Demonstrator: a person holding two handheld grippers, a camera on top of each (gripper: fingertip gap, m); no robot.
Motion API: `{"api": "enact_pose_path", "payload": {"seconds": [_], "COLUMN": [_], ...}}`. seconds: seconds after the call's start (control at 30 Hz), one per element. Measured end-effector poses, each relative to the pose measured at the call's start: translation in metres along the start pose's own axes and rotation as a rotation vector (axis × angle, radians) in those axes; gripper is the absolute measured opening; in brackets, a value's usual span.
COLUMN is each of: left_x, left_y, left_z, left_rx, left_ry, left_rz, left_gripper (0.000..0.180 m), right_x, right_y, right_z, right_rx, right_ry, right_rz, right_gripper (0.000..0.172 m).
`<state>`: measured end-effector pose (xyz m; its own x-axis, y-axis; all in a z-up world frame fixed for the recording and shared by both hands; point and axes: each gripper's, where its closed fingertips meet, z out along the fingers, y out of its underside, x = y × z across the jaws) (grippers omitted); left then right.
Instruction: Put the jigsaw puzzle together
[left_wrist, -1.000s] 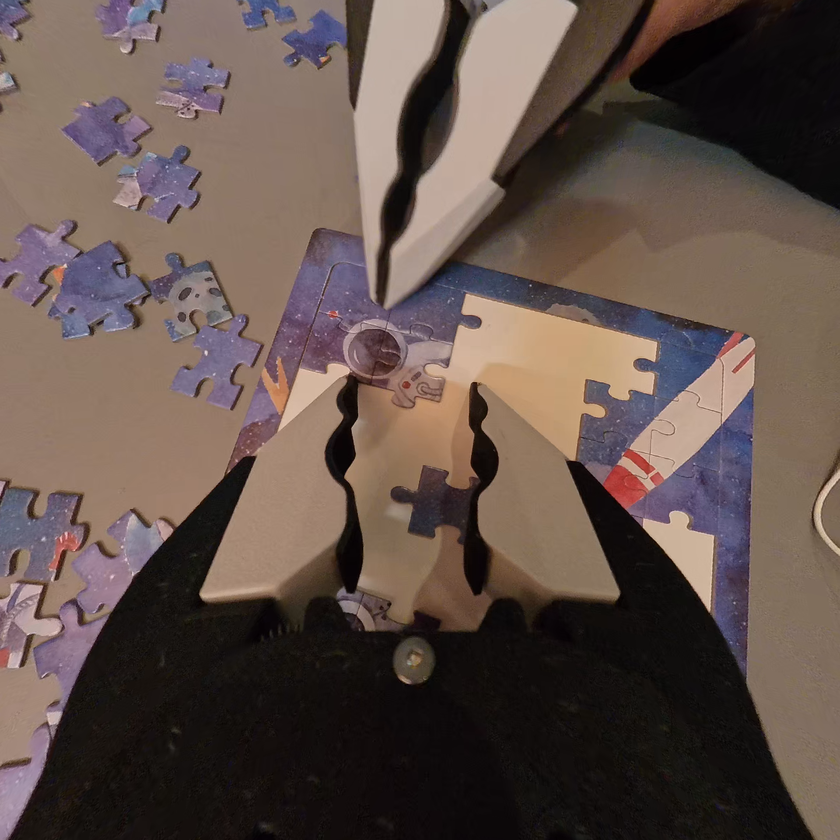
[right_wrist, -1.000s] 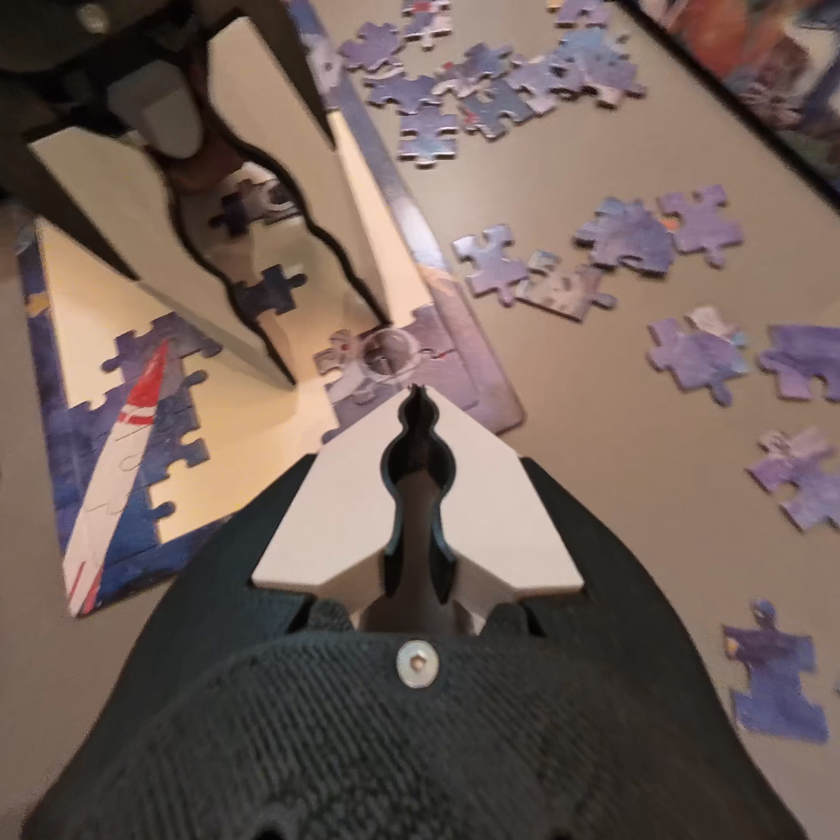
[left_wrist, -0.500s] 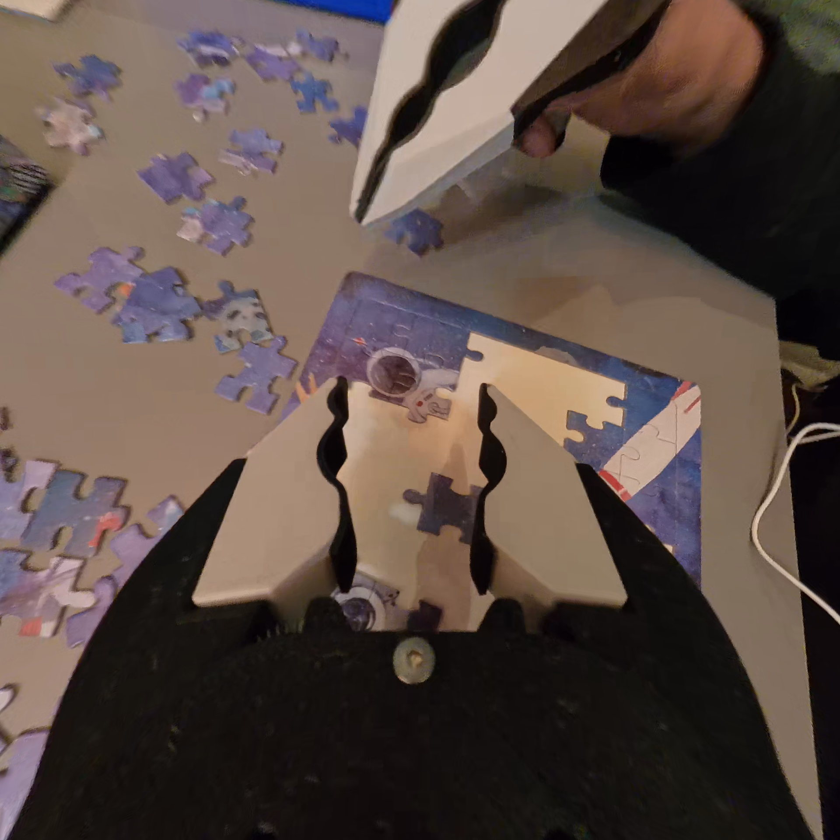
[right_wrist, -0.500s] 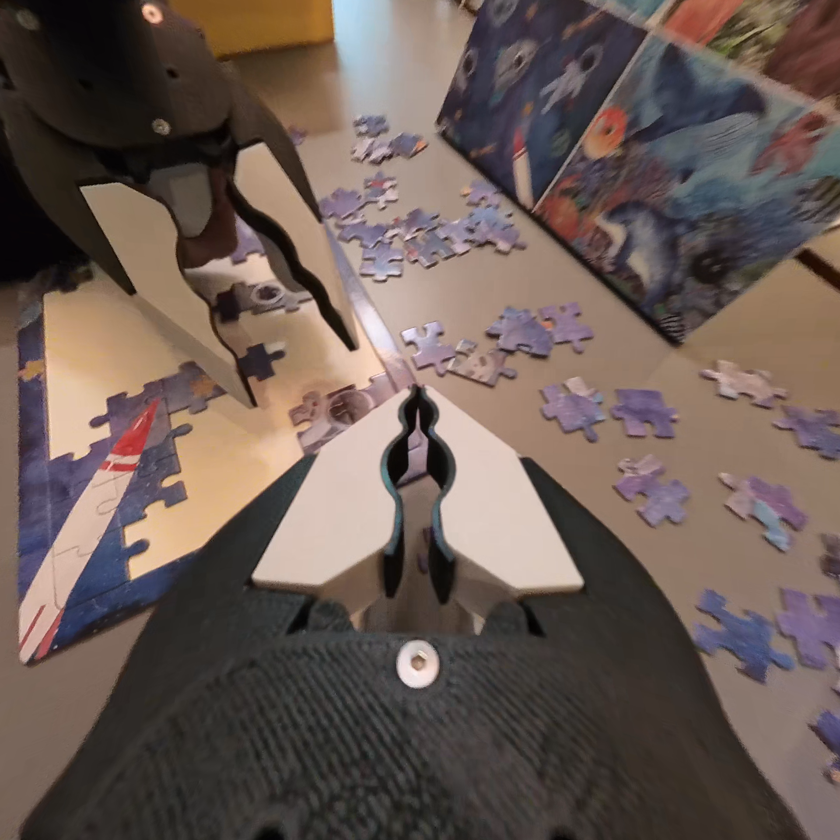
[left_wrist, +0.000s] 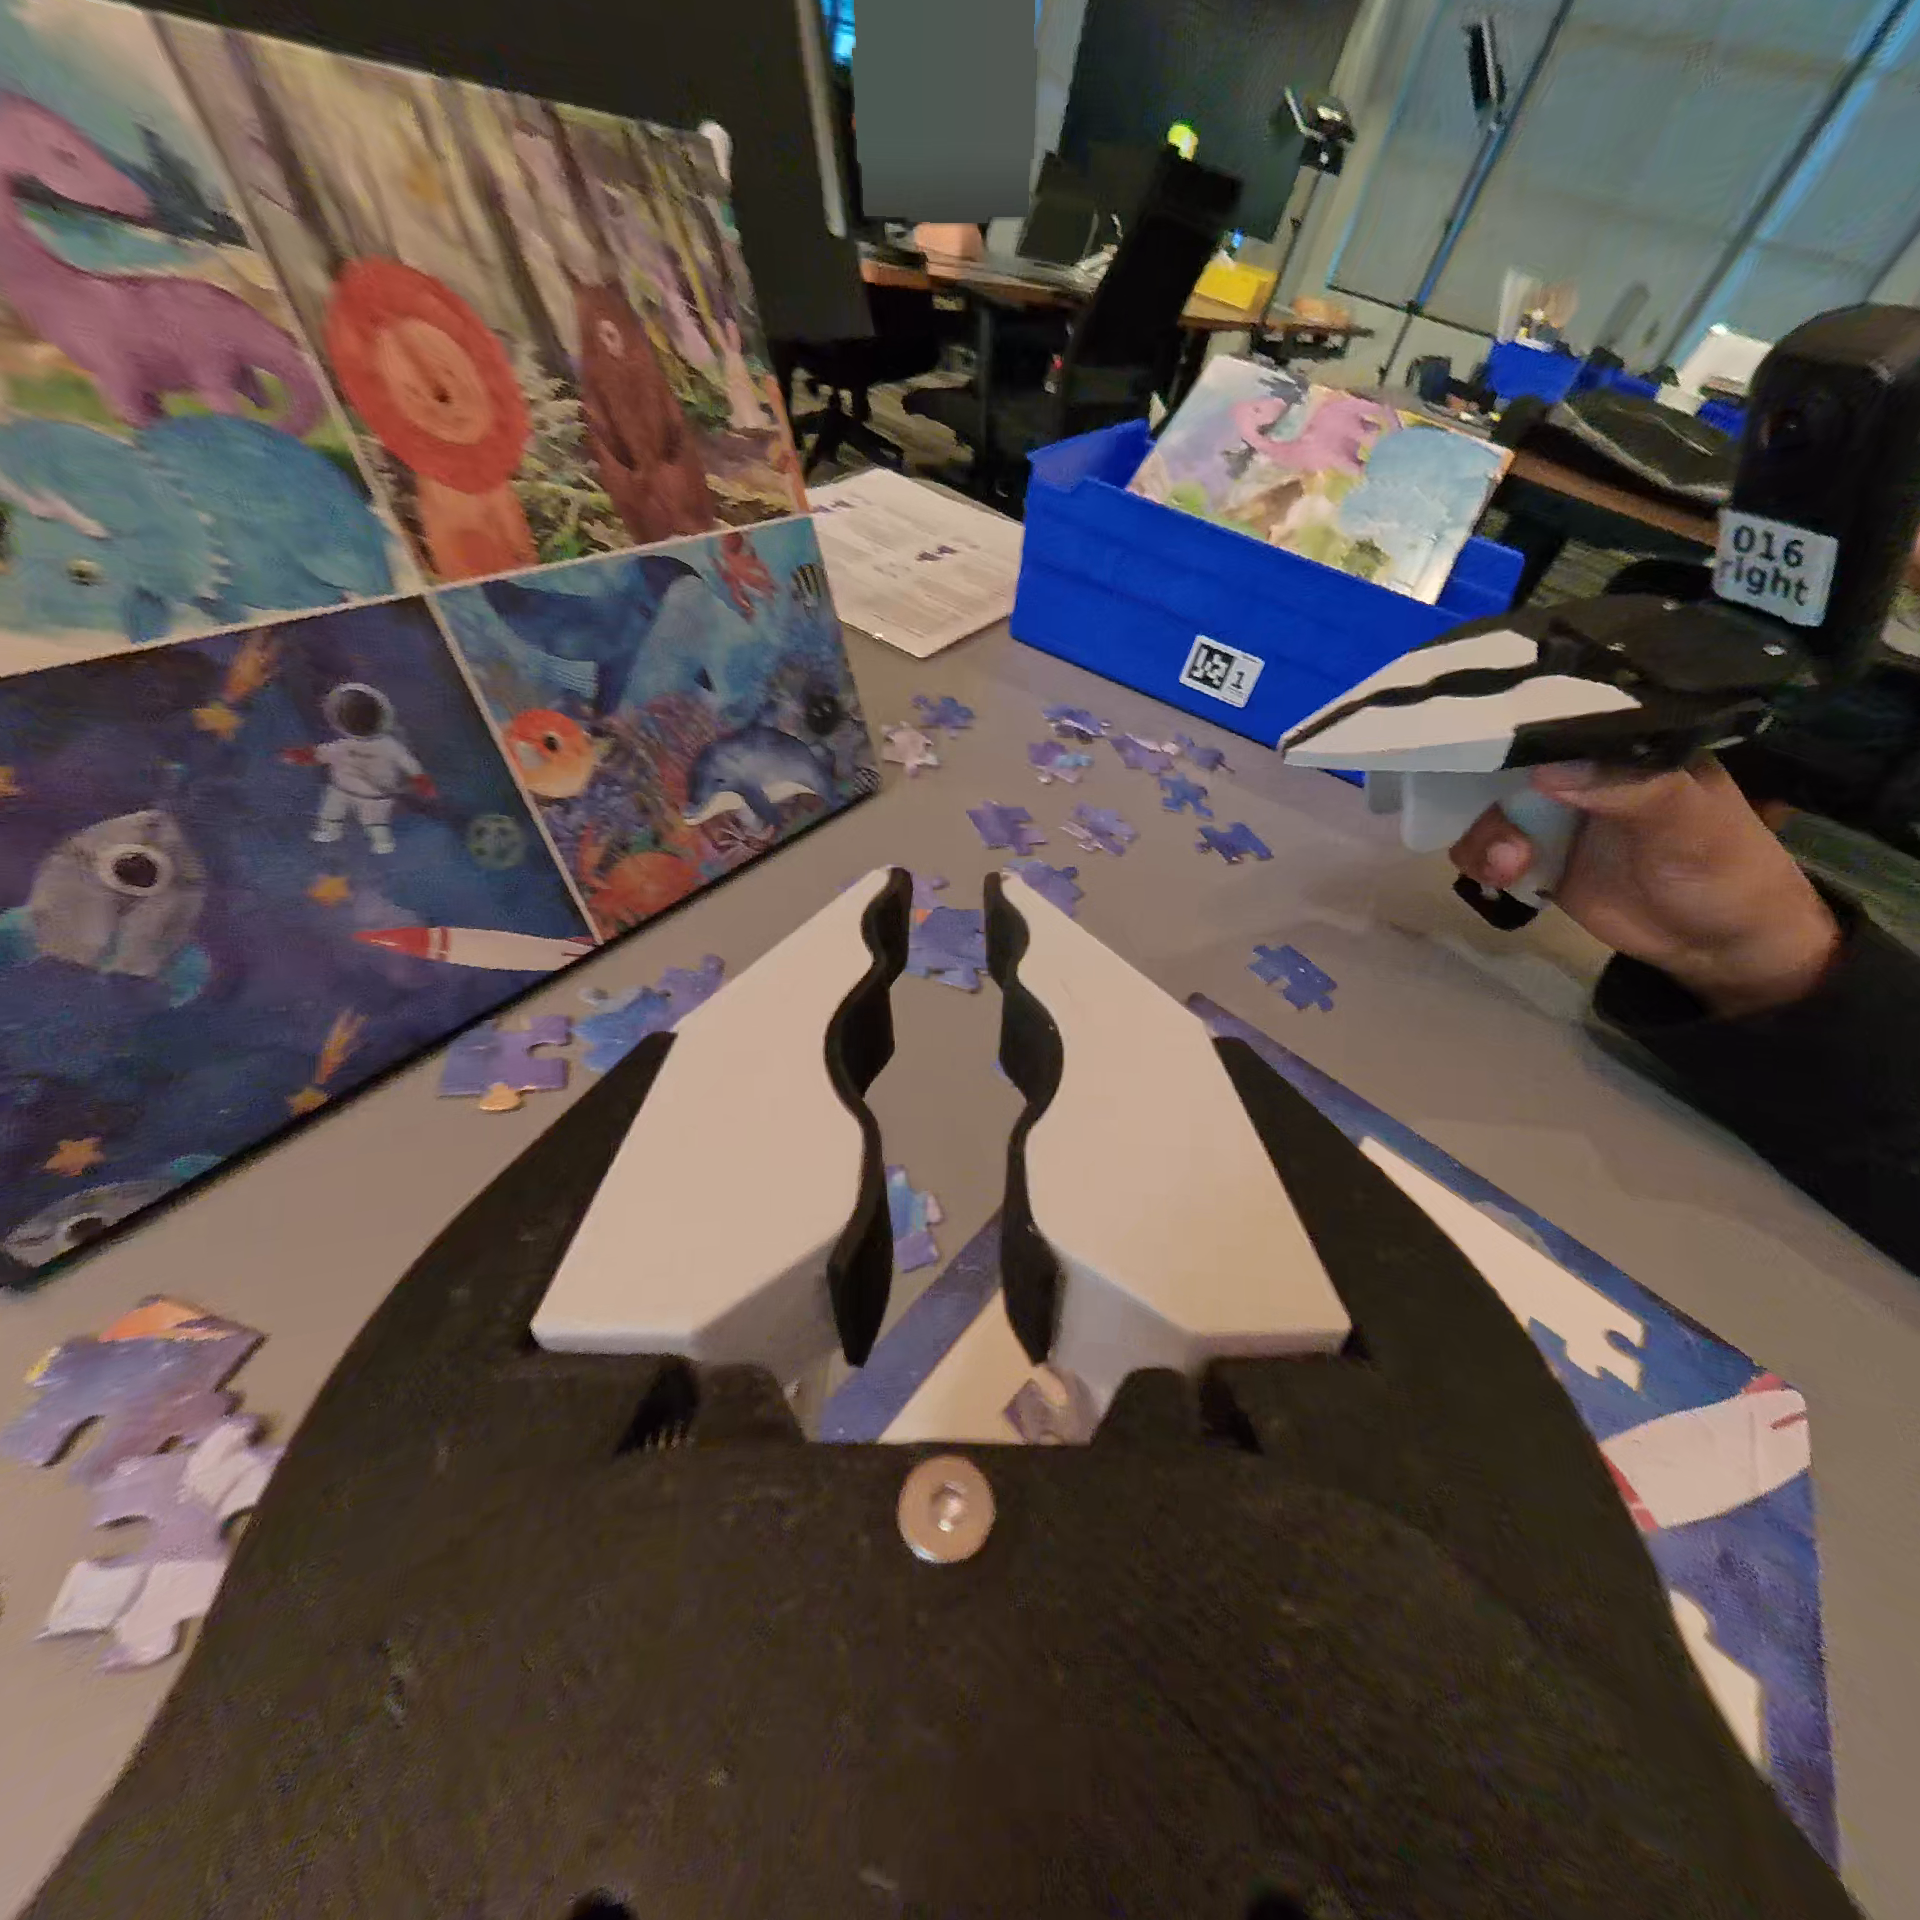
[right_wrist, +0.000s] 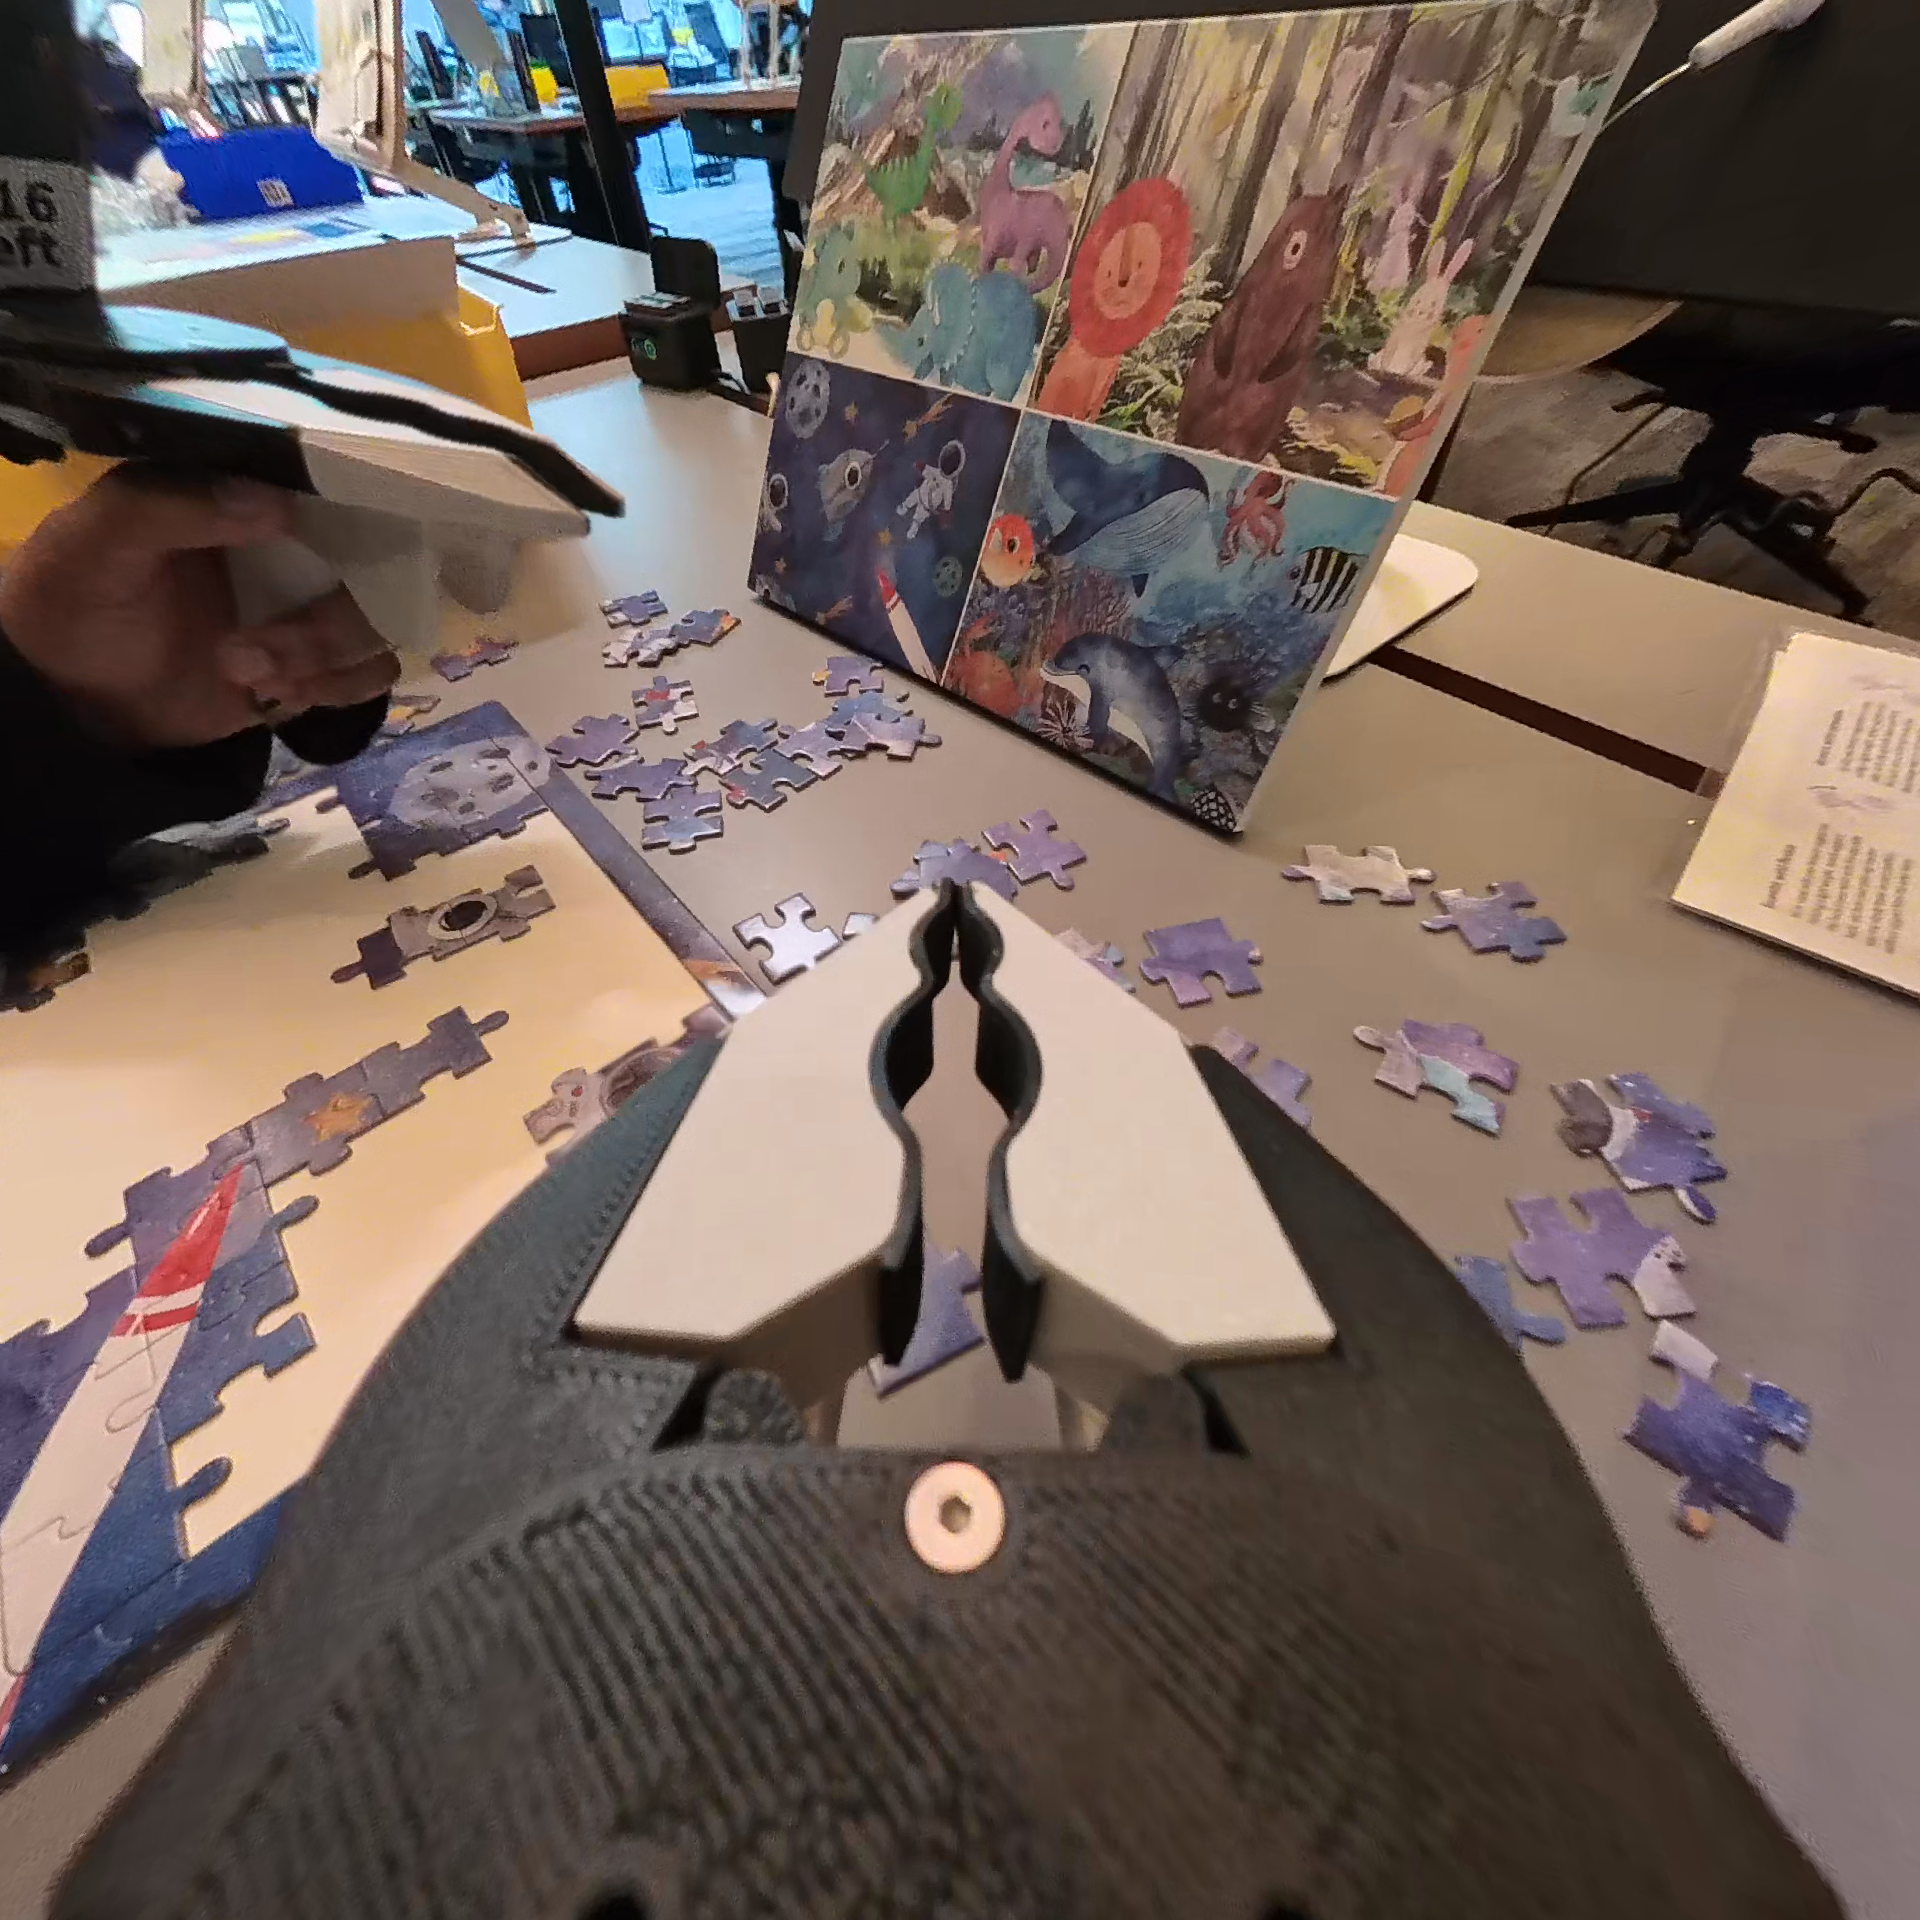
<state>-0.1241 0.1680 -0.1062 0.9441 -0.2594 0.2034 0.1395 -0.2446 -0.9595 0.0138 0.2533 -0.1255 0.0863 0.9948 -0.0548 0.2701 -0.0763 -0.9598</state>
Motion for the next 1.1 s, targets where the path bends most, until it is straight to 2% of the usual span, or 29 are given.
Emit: {"api": "enact_pose_path", "payload": {"seconds": [0.13, 0.3, 0.67, 1.0, 1.1], "left_x": [-0.011, -0.011, -0.005, 0.003, 0.004], "left_y": [-0.002, 0.005, 0.020, 0.026, 0.026], "left_z": [-0.004, -0.001, 0.008, 0.012, 0.012], "left_rx": [0.018, -0.009, -0.079, -0.103, -0.104], "left_ry": [-0.029, -0.017, -0.042, -0.023, -0.025], "left_rz": [-0.010, -0.016, 0.096, 0.127, 0.143], "left_gripper": [0.000, 0.000, 0.000, 0.000, 0.000], "right_x": [-0.002, -0.008, -0.020, -0.001, 0.008], "right_y": [0.002, 0.005, 0.014, 0.008, 0.014], "right_z": [0.003, 0.008, 0.018, 0.006, 0.002], "right_rx": [0.000, -0.014, -0.066, -0.066, -0.101], "right_ry": [-0.003, -0.011, -0.022, 0.062, 0.080], "right_rz": [0.006, -0.006, -0.065, -0.088, -0.061], "right_gripper": [0.000, 0.000, 0.001, 0.003, 0.011]}}
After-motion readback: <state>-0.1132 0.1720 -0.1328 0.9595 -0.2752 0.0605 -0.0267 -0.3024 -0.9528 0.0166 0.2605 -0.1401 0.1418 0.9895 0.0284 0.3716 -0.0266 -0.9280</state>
